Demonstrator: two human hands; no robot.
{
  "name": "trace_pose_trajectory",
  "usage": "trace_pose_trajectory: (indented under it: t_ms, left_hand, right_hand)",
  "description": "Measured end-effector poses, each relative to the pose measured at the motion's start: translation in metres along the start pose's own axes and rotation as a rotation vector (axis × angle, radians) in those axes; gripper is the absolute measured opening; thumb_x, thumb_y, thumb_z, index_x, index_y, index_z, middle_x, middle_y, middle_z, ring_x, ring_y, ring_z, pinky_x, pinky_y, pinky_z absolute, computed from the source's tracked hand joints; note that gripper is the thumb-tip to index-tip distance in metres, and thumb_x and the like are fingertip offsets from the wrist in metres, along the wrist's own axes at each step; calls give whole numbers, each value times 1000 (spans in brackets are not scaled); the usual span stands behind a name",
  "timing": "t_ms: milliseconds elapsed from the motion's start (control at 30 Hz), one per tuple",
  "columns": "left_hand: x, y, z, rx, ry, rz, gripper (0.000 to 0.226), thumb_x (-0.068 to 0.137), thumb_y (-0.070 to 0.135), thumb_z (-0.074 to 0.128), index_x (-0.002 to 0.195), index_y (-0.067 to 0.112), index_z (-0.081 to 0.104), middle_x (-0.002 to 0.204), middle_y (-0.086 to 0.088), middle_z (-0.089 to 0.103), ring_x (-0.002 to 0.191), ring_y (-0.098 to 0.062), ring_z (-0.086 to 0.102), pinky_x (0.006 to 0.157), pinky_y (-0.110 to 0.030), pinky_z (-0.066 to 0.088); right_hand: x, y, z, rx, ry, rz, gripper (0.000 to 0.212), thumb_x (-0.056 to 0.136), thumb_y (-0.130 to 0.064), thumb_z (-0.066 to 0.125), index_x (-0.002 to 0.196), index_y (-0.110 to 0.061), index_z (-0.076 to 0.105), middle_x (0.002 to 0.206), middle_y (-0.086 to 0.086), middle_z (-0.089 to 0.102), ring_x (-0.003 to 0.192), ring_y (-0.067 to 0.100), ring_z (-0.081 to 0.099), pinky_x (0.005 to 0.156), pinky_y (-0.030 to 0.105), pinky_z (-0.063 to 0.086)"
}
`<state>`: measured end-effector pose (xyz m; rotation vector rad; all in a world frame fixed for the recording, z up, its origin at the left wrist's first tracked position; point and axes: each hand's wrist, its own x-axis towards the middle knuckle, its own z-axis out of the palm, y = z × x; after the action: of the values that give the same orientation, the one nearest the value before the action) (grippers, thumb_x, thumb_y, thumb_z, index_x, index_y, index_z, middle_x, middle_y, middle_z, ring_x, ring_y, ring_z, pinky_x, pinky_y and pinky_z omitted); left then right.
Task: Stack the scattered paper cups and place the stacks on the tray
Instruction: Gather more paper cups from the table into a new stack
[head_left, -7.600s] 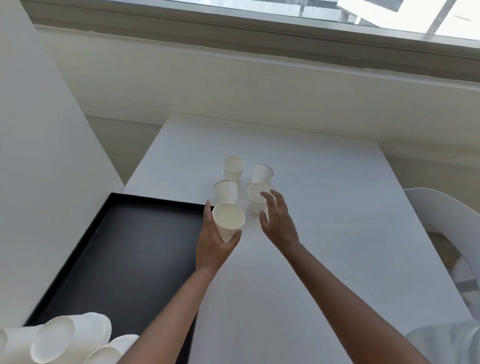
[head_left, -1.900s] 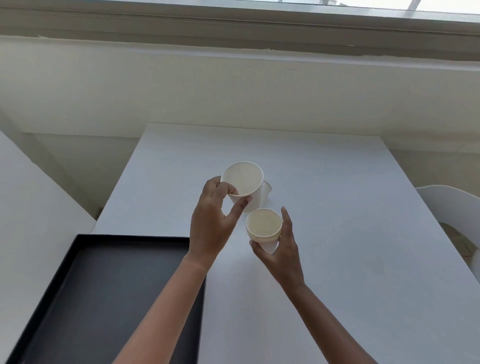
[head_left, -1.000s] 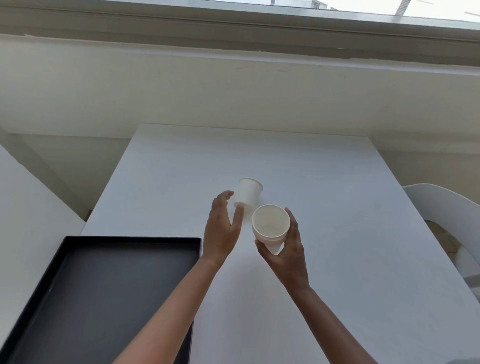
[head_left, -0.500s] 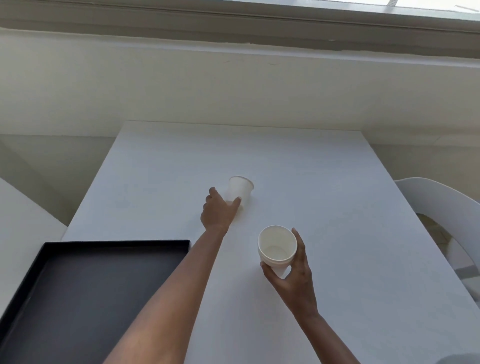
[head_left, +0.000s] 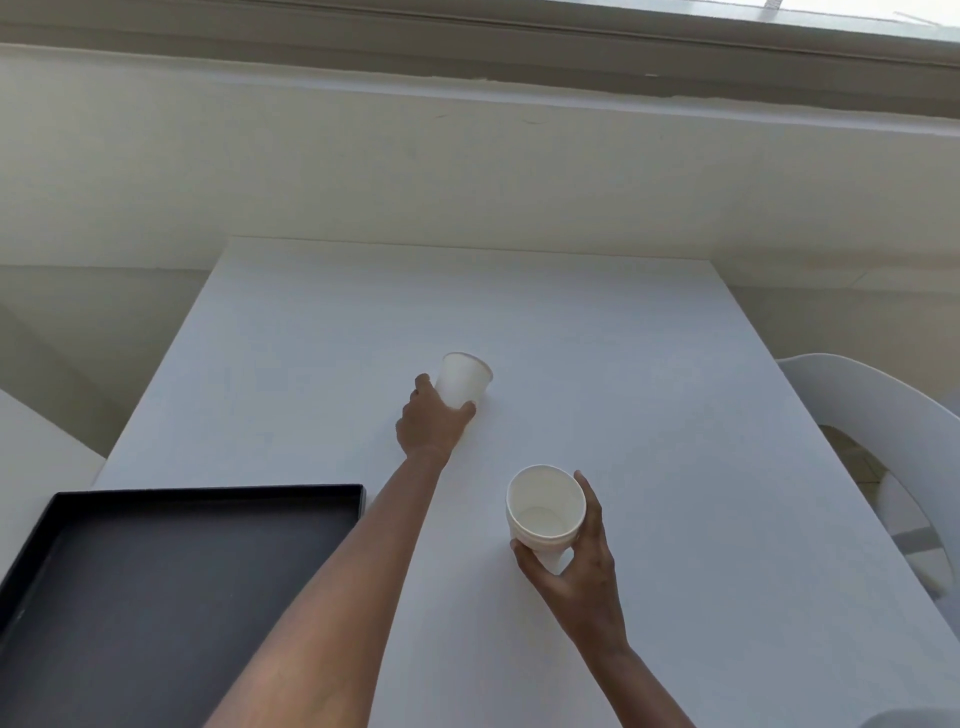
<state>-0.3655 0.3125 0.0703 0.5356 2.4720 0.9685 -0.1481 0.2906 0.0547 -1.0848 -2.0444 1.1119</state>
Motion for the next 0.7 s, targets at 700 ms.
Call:
trace_pose_trajectory:
  t_ms: [700]
  left_hand:
    - [-150, -40, -9, -811, -111, 218, 78, 57, 53, 70, 127, 49, 34, 123, 21, 52, 121, -2, 46, 93, -22, 43]
  right_hand:
    - [-3, -22, 28, 32, -78, 12, 93, 70, -25, 79, 140, -29, 18, 139, 1, 44, 117, 16, 53, 83, 21, 49]
